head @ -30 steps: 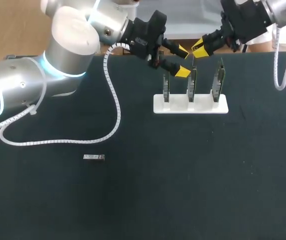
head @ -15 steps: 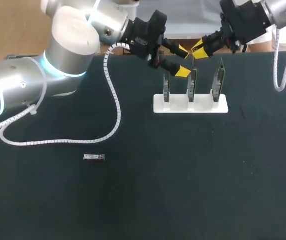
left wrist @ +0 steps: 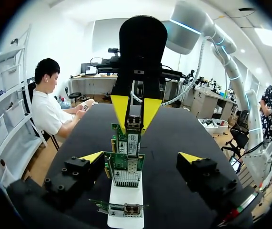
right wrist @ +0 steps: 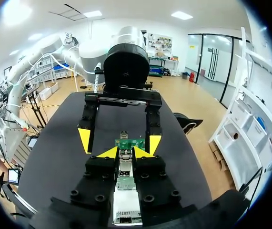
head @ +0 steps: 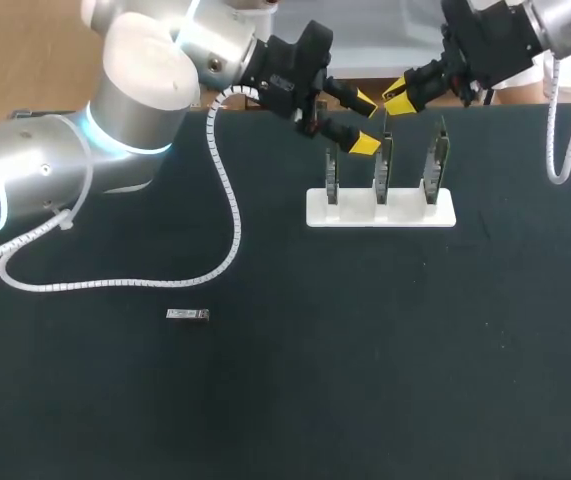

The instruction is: Pick up the optical module with the left hand, and insert it into the network port with the right hand.

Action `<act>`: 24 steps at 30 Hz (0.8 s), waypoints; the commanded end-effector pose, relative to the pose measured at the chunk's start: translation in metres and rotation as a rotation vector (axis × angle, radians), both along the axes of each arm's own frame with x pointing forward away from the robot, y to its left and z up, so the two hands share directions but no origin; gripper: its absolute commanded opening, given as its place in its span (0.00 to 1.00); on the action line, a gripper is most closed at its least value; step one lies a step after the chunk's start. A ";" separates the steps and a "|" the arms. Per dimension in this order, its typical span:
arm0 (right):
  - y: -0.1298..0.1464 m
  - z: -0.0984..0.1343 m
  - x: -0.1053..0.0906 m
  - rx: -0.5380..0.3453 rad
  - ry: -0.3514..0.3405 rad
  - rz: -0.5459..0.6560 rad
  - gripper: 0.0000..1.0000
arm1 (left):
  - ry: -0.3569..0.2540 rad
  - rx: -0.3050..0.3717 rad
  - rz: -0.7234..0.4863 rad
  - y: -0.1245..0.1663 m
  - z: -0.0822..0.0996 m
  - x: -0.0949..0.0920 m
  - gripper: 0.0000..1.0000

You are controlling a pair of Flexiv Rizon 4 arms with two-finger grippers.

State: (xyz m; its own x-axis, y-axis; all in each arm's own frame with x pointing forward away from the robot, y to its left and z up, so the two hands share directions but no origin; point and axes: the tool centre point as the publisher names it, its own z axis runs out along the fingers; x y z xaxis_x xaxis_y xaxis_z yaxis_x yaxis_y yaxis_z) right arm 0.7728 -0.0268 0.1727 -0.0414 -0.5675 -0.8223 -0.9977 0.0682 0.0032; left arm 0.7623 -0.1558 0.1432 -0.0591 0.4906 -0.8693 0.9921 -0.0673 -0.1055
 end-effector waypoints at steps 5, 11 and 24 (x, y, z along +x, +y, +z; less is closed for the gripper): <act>-0.001 0.000 -0.007 -0.004 -0.014 -0.014 0.00 | 0.000 0.003 0.001 0.000 0.000 0.000 1.00; 0.000 -0.002 -0.007 -0.002 -0.012 -0.017 0.00 | 0.000 0.003 0.001 0.000 0.000 0.000 1.00; 0.001 -0.007 -0.005 -0.001 -0.008 -0.017 0.00 | 0.000 0.003 0.001 0.000 0.000 0.000 1.00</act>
State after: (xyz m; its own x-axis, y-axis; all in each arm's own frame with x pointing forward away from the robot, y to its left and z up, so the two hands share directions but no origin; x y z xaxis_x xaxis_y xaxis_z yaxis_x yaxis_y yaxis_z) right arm 0.7673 -0.0266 0.1685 -0.0454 -0.5694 -0.8208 -0.9962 0.0866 -0.0050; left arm 0.7624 -0.1558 0.1432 -0.0591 0.4906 -0.8694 0.9921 -0.0673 -0.1055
